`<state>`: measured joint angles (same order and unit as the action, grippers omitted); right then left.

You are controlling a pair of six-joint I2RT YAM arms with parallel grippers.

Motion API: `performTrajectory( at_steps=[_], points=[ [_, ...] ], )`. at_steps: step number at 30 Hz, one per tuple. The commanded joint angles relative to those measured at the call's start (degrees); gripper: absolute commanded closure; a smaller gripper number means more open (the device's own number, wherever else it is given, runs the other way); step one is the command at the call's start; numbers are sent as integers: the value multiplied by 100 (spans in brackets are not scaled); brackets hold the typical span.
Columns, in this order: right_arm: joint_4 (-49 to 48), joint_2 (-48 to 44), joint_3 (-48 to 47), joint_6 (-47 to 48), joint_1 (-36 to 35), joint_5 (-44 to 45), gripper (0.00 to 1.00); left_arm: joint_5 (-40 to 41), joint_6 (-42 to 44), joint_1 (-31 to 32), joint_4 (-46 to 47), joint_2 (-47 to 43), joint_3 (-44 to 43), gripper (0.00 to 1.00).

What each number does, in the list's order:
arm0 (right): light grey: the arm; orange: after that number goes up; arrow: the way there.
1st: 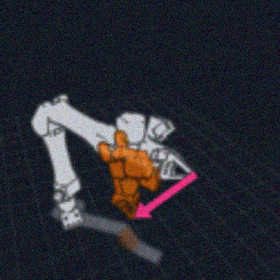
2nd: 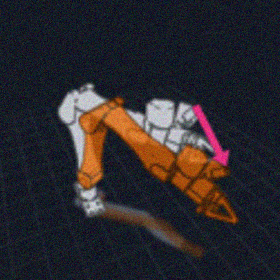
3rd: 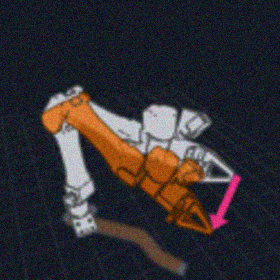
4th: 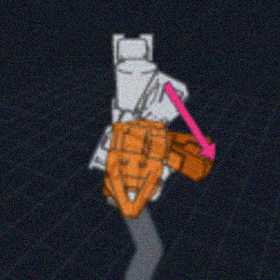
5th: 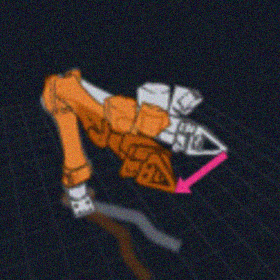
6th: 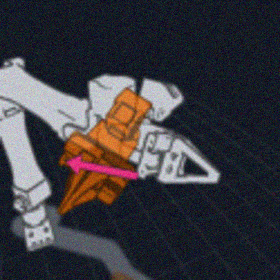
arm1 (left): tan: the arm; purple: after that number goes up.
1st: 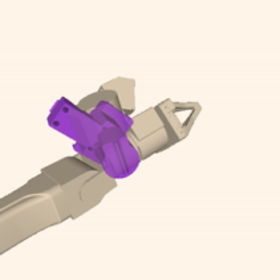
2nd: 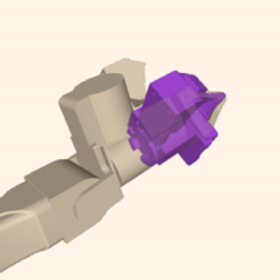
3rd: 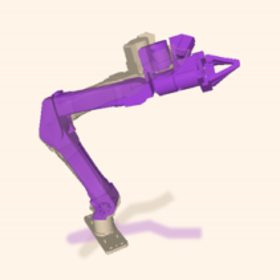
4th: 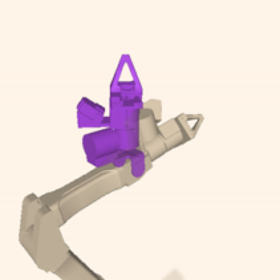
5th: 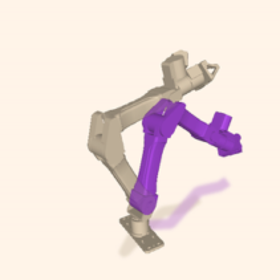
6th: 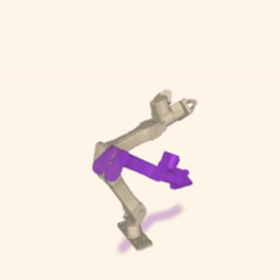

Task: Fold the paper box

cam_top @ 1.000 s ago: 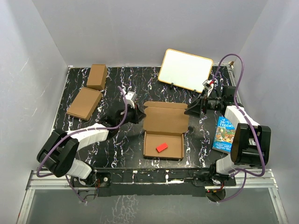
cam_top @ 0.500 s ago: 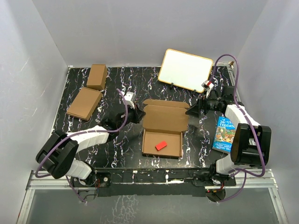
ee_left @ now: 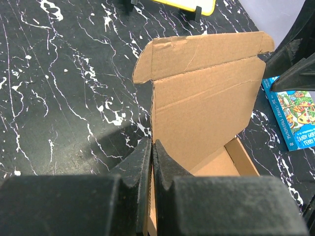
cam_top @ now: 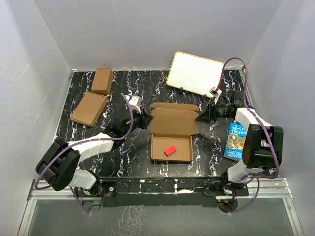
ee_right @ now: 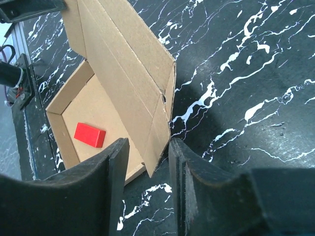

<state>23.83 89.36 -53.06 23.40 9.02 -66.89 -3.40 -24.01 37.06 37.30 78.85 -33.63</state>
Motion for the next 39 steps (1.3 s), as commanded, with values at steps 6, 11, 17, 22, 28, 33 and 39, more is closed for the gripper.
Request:
performTrajectory(
  at_steps=[6, 11, 17, 22, 28, 33, 39],
  points=[
    [-432, 144, -214, -260, -41, -459, 72, -123, 63, 47, 349, -130, 22, 100],
    [-442, 165, -242, -266, -43, -564, 88, -201, 71, 52, 346, -86, 5, 100],
    [-214, 64, -332, 10, -38, -463, 92, -310, 15, 48, 137, -114, -43, 96],
    [322, -23, -480, 691, -35, -312, 92, -1017, -105, -278, -666, -269, -303, 56],
    [593, 0, -556, 992, -40, -337, 92, -2736, -384, -1252, -1389, -241, -740, 36],
    [618, -3, -564, 1034, -39, -385, 92, -3307, -79, -1394, -2151, 190, -1283, 32],
    [625, 6, -565, 1041, -40, -394, 92, -3707, -129, -1394, -1943, 680, -1551, 41]
  ],
)
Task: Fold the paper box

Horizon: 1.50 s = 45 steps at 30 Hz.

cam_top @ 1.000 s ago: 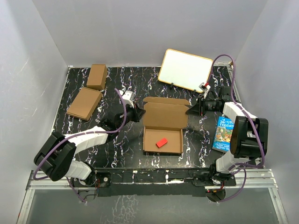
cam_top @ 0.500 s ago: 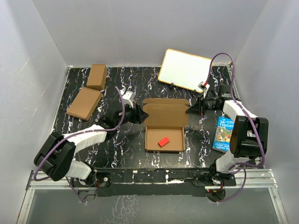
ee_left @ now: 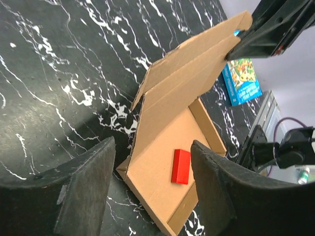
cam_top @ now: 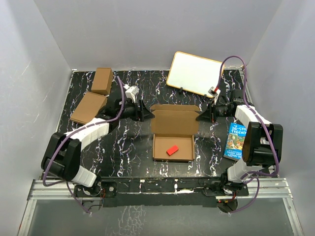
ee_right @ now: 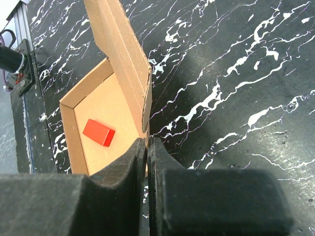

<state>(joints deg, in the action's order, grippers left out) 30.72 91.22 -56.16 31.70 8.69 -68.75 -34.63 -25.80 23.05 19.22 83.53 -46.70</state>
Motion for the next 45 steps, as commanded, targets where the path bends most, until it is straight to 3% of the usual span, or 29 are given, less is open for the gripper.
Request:
performTrajectory(
  at_steps=[1, 5, 8, 13, 20, 25, 29, 36, 45],
  points=[
    [-59, -169, -259, 213, -5, -213, 92, -580, 61, 7, -149, 300, -294, 42],
    [-56, -166, -255, 221, -2, -234, 92, -516, 241, 7, -415, 528, -568, 49],
    [-52, -162, -255, 215, -5, -240, 92, -536, 260, 7, -421, 685, -690, 61],
    [-45, -152, -255, 231, 0, -242, 92, -650, 227, 7, -337, 851, -801, 66],
    [-47, -133, -264, 225, -5, -244, 92, -857, 255, 7, -323, 937, -867, 98],
    [-66, -140, -295, 163, -28, -287, 92, -588, 277, 19, -94, 750, -714, 100],
    [-233, -68, -662, -247, -269, 88, 92, 146, 338, 172, 334, 392, -466, 100],
    [-2093, -124, -860, -1643, -768, 1659, 92, 2033, 552, 596, 977, 261, -401, 100],
    [-3563, -49, -822, -2833, -1851, 4395, 92, 4178, 884, 1163, 659, 1084, -1477, 100]
  ],
)
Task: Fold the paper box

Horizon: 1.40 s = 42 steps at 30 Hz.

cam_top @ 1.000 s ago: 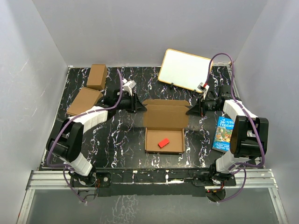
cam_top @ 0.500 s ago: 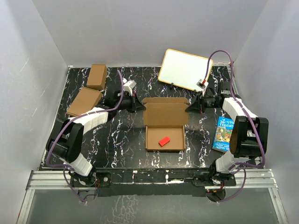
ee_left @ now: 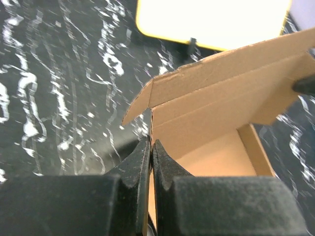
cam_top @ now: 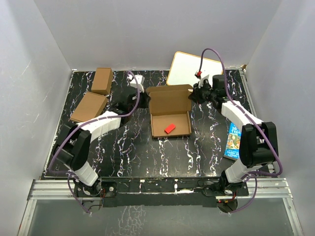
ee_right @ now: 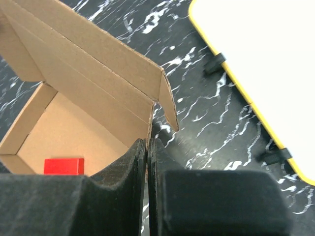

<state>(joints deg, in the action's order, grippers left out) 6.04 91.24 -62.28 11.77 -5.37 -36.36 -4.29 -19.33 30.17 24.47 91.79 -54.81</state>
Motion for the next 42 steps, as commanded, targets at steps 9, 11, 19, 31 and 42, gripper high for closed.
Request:
performTrajectory(
  at_steps=[9, 11, 19, 31, 42],
  points=[
    [-2839, -497, 926, -1693, -1302, 3051, 92, 3527, 263, 1289, 192, 659, -867, 100],
    [-3193, -519, 1182, -1735, -1412, 3171, 92, 3866, 308, 1427, 561, 680, -677, 100],
    [-4409, -616, 1986, -1925, -1491, 3419, 92, 4562, 724, 1814, 1936, 823, -124, 100],
    [-4568, -1050, 2527, -2266, -1558, 3055, 92, 4633, 689, 2044, 2733, 463, 825, 100],
    [-4270, -1405, 2943, -2345, -1717, 3056, 92, 5011, 663, 2461, 2920, 386, 1187, 100]
  ],
)
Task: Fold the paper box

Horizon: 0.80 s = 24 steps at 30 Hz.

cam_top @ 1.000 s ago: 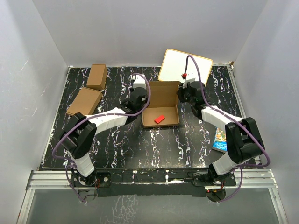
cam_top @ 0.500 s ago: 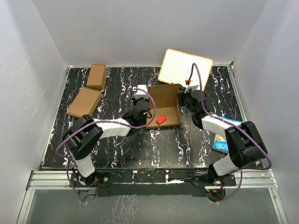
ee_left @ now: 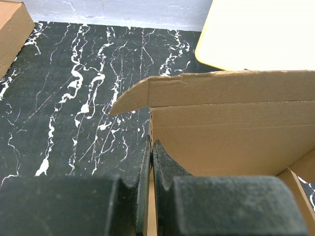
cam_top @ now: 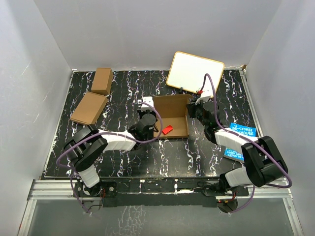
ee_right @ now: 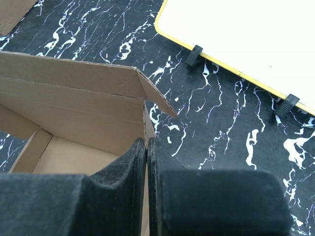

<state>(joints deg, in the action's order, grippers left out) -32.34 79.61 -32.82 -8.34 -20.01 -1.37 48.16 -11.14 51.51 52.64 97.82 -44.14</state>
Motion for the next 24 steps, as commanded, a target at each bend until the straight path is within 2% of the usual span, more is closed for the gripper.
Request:
performTrajectory(
  at_steps=[1, 15, 19, 24],
  points=[
    [-345, -264, -12, -354, -265, -406, 91, -191, -160, 359, 118, -226, 162, 100],
    [359, -644, 254, -257, -419, -348, 91, 62, -244, 631, 237, -492, 617, 100],
    [-56, -550, 210, -28, -494, -191, 92, 90, 31, 633, 475, -442, 606, 100],
    [-819, -217, -16, 322, -517, 11, 92, 124, 781, 535, 1037, -213, 416, 100]
  ],
)
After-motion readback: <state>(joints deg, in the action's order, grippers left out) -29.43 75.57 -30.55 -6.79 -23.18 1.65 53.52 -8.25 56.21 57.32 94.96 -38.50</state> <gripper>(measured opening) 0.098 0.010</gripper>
